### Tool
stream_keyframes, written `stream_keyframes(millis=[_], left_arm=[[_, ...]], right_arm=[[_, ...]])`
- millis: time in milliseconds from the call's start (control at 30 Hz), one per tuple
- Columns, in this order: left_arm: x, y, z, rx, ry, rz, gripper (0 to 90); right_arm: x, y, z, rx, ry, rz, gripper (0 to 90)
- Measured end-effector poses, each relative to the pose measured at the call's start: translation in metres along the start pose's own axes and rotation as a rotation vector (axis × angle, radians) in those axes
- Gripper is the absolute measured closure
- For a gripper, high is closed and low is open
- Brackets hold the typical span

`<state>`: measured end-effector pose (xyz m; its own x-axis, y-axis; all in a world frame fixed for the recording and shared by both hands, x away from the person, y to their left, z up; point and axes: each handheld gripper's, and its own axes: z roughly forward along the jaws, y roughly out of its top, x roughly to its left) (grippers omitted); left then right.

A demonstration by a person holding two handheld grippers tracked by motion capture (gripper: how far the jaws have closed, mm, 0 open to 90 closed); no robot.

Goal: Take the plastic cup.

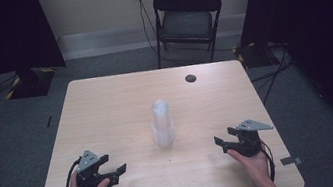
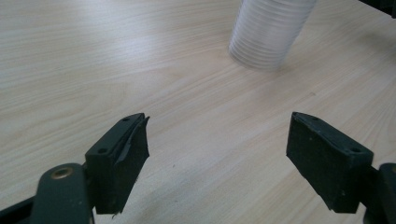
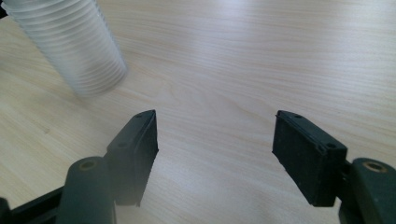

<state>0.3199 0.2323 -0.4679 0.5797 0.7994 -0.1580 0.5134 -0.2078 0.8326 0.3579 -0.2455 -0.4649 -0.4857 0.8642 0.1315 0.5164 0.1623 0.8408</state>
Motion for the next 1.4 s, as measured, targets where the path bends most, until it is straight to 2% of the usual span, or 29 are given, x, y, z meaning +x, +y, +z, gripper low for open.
stream_keyframes(millis=[100,200,300,367,467,633,900,1033,1233,1333,1400], left_arm=[[0.001,0.001,0.001,-0.002,-0.009,-0.005,17.1],[0.001,0.002,0.002,-0.005,-0.016,-0.015,16.7],[-0.001,0.002,0.004,0.005,-0.016,-0.006,17.0],[-0.002,0.003,0.004,0.006,-0.013,0.005,17.6],[-0.004,0.004,0.003,-0.005,-0.019,0.009,17.7],[-0.006,0.002,0.002,0.001,-0.013,0.032,17.7],[-0.006,0.001,0.0,0.0,-0.014,0.036,17.9],[-0.005,0.002,0.002,0.003,-0.025,0.007,17.9],[-0.004,0.001,0.002,0.003,-0.027,-0.006,18.1],[-0.002,0.002,-0.002,-0.015,-0.022,-0.005,18.2],[0.0,0.0,-0.002,-0.022,-0.03,-0.038,18.2]], right_arm=[[0.001,0.0,0.001,0.004,0.012,-0.006,30.8],[0.004,0.001,0.003,0.009,0.028,-0.04,30.8],[0.009,0.002,0.002,0.003,0.07,-0.049,30.8],[0.01,0.003,0.002,-0.002,0.077,-0.056,30.8],[0.016,0.004,0.0,-0.005,0.112,-0.068,30.7],[0.022,0.008,-0.001,-0.009,0.138,-0.093,30.6],[0.036,0.023,-0.003,-0.042,0.185,-0.122,30.0],[0.044,0.033,0.002,-0.037,0.225,-0.138,30.3],[0.057,0.048,0.013,-0.062,0.254,-0.153,30.0],[0.062,0.054,0.017,-0.068,0.273,-0.162,29.8],[0.065,0.059,0.02,-0.074,0.284,-0.158,28.9]])
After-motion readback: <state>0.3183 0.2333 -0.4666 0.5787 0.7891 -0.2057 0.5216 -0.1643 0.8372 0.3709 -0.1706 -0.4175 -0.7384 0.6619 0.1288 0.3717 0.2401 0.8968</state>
